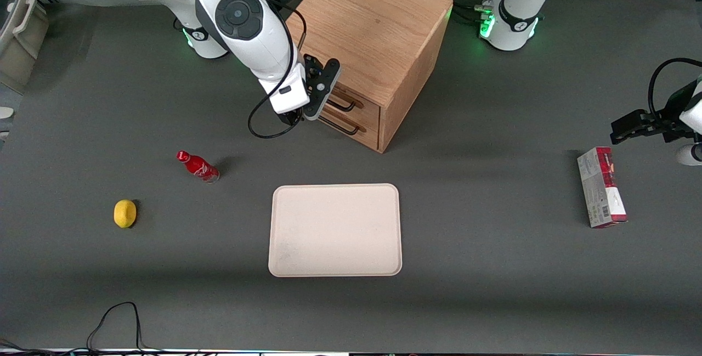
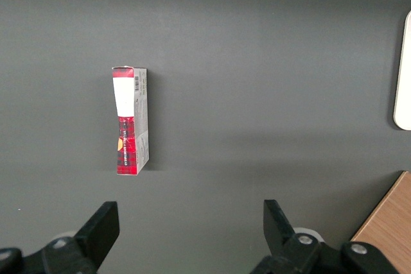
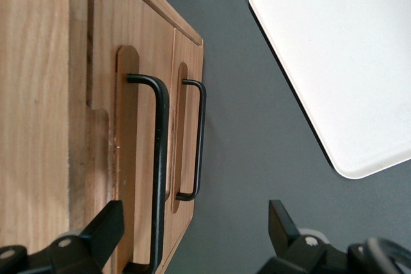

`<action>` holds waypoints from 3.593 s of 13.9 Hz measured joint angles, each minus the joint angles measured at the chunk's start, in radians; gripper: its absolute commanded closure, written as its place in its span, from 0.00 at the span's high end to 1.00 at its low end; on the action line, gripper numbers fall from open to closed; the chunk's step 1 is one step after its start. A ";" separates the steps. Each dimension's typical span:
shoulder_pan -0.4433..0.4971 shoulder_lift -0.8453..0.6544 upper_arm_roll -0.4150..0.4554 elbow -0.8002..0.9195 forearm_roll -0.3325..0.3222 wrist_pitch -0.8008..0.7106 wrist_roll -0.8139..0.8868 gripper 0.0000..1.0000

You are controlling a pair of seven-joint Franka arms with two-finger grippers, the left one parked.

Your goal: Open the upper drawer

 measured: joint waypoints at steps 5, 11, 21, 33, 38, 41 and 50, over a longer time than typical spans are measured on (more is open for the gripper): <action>0.000 0.003 0.000 -0.090 0.000 0.104 0.000 1.00; 0.000 0.005 0.000 -0.101 0.001 0.109 0.000 1.00; 0.000 0.016 0.001 -0.099 0.012 0.109 0.000 1.00; 0.001 0.034 0.006 -0.100 0.012 0.115 -0.006 1.00; 0.000 0.061 0.002 -0.099 0.012 0.127 -0.006 1.00; -0.004 0.064 -0.007 -0.096 0.012 0.141 -0.006 1.00; -0.063 0.104 -0.031 -0.031 0.012 0.146 -0.030 1.00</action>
